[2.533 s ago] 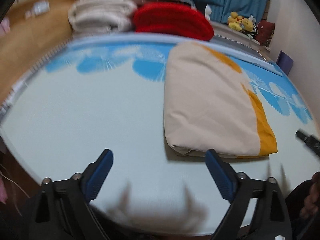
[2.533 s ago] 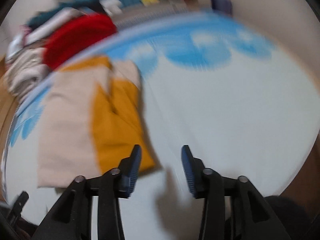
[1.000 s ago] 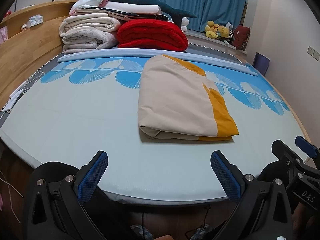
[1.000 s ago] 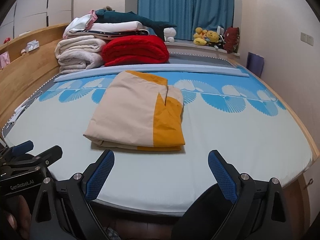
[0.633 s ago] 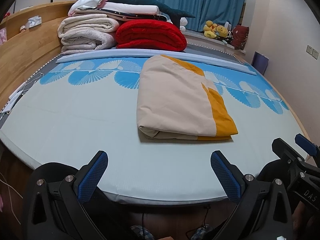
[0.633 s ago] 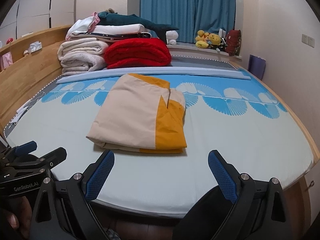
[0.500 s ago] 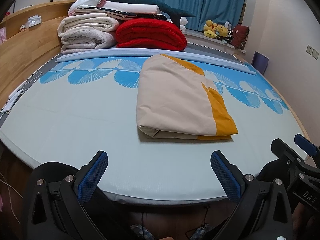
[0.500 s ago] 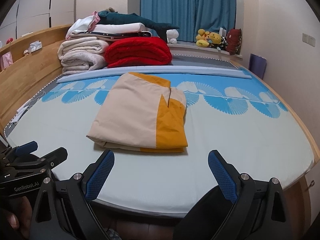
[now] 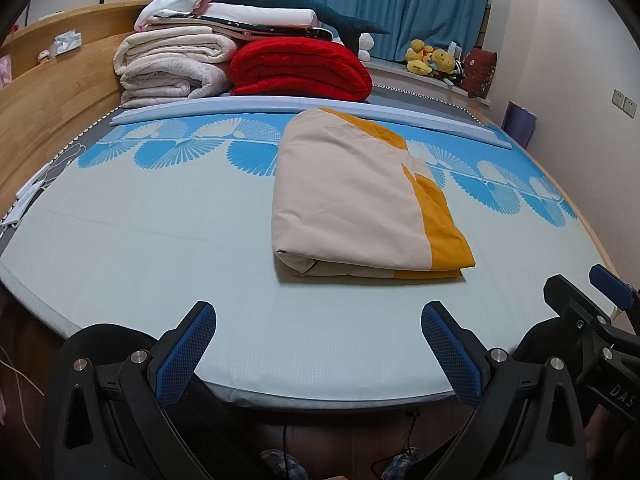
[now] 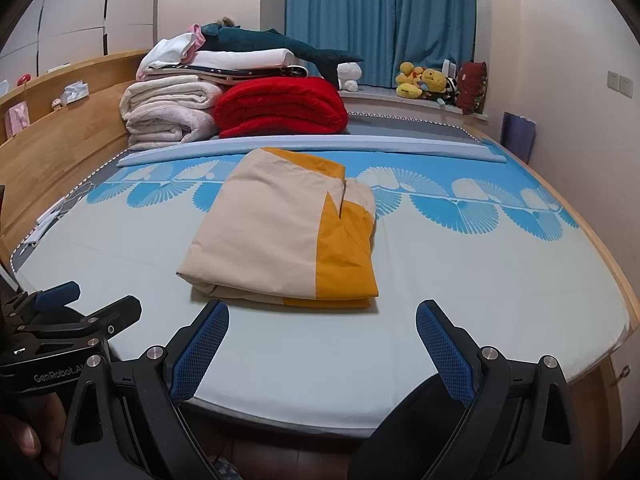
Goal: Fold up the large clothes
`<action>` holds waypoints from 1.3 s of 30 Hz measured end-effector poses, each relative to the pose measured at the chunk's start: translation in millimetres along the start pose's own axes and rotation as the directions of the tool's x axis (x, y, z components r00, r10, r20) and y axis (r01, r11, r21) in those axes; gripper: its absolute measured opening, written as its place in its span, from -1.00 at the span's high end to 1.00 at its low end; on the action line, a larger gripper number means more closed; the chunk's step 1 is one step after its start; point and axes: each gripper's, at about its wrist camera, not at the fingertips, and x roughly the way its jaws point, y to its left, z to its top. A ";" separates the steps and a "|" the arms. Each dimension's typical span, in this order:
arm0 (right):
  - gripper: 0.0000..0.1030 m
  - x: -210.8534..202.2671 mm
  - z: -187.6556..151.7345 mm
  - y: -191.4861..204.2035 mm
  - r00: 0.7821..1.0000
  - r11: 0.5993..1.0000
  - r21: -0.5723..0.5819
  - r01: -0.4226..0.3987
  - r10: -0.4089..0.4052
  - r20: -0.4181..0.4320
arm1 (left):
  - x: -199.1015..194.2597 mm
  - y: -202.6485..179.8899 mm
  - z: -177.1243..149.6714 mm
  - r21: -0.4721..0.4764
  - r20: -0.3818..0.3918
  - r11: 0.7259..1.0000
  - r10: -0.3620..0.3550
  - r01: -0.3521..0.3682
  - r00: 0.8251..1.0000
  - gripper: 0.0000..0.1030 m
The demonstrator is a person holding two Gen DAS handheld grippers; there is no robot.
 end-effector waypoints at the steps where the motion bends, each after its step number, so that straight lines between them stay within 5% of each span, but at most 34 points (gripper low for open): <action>1: -0.84 0.1 -0.1 0.4 1.000 1.000 0.003 -0.002 0.002 0.000 | 0.5 -0.3 -0.3 -0.001 -0.001 1.000 -0.002 0.002 1.000 -0.98; 39: -0.84 -0.6 -1.1 2.5 1.000 1.000 -0.017 -0.025 0.025 0.003 | 2.5 2.8 -1.6 -0.002 -0.010 1.000 -0.019 0.019 1.000 -0.98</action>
